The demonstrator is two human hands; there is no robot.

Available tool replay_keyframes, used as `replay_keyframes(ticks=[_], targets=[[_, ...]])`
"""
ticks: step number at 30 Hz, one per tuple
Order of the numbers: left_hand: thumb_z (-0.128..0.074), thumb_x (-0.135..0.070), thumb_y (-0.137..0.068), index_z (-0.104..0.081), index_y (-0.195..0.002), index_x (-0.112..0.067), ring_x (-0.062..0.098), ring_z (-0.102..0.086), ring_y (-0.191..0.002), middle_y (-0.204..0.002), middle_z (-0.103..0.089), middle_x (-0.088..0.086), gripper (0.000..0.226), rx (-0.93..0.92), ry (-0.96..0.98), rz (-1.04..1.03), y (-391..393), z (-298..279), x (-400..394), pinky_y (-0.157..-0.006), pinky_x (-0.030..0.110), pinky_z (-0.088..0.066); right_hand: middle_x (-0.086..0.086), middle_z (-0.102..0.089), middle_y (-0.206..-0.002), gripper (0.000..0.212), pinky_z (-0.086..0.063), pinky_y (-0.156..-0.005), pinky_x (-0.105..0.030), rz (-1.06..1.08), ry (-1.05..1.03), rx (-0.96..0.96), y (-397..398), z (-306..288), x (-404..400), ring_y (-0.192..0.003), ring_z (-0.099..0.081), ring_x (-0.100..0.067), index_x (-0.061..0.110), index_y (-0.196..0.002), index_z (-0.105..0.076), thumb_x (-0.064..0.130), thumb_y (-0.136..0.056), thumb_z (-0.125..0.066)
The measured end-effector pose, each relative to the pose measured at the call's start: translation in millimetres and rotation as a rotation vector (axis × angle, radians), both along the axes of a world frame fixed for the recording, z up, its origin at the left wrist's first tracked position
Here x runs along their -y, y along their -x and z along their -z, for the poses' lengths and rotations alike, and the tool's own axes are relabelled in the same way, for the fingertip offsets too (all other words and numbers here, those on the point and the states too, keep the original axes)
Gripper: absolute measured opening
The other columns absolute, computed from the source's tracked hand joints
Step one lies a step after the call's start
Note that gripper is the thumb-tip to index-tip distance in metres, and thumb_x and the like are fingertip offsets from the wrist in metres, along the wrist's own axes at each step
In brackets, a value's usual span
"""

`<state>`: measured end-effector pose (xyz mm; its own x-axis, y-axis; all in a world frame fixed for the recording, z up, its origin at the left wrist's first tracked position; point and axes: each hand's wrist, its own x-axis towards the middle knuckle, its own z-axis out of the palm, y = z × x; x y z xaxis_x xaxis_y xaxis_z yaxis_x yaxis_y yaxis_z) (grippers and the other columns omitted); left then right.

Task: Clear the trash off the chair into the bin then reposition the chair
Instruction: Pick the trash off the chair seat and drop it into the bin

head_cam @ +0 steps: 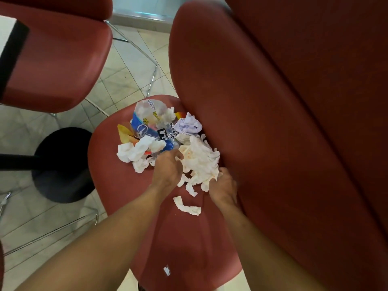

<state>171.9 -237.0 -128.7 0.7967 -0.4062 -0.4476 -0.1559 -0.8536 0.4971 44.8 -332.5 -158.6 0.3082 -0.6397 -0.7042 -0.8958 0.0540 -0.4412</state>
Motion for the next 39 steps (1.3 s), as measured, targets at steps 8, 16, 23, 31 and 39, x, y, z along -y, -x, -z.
replay_keyframes(ticks=[8,16,23,31,39], targets=[[-0.052,0.001,-0.083,-0.068,-0.090,-0.014,0.021,-0.059,-0.082,-0.098,-0.067,0.008,0.023,0.038,0.017,-0.186,23.2,-51.2,-31.2,-0.066,0.026,-0.040,-0.017,-0.067,-0.111,0.050,-0.050,-0.084,-0.037,0.007,0.084,-0.060,36.7,-46.9,-17.8,-0.102,-0.062,-0.037,0.020,-0.136,-0.044,0.013,-0.087,-0.054],[-0.055,-0.001,-0.081,-0.071,-0.087,-0.014,0.022,-0.061,-0.075,-0.086,-0.069,0.006,0.021,0.049,0.064,-0.227,58.0,-99.9,-77.9,-0.065,0.025,-0.043,-0.024,-0.063,-0.111,0.054,-0.048,-0.082,-0.041,0.043,0.116,-0.087,72.5,-98.3,-57.5,-0.098,-0.060,-0.043,0.018,-0.137,-0.037,0.013,-0.085,-0.051],[-0.058,-0.004,-0.082,-0.071,-0.086,-0.016,0.022,-0.062,-0.078,-0.087,-0.069,0.002,0.018,0.117,0.110,-0.223,91.5,-136.9,-144.1,-0.068,0.024,-0.043,-0.019,-0.063,-0.115,0.050,-0.045,-0.082,-0.033,-0.071,0.142,-0.028,85.3,-151.0,-108.6,-0.105,-0.060,-0.038,0.015,-0.137,-0.040,0.014,-0.088,-0.051],[-0.057,-0.005,-0.082,-0.069,-0.089,-0.021,0.014,-0.056,-0.076,-0.091,-0.068,-0.002,0.021,0.126,0.130,-0.241,130.7,-166.6,-248.3,-0.067,0.021,-0.039,-0.019,-0.062,-0.112,0.050,-0.047,-0.083,-0.036,-0.139,0.191,0.103,110.9,-184.4,-202.6,-0.103,-0.059,-0.038,0.012,-0.136,-0.040,0.010,-0.087,-0.050],[-0.060,-0.009,-0.083,-0.055,-0.128,-0.028,0.019,-0.060,-0.095,-0.098,-0.065,-0.003,0.050,0.165,0.097,-0.261,171.8,-171.7,-339.6,-0.080,0.029,-0.047,-0.015,-0.063,-0.110,0.046,-0.049,-0.082,-0.039,-0.288,0.209,0.157,132.9,-207.7,-287.0,-0.101,-0.060,-0.036,0.012,-0.131,-0.043,0.012,-0.085,-0.050]])
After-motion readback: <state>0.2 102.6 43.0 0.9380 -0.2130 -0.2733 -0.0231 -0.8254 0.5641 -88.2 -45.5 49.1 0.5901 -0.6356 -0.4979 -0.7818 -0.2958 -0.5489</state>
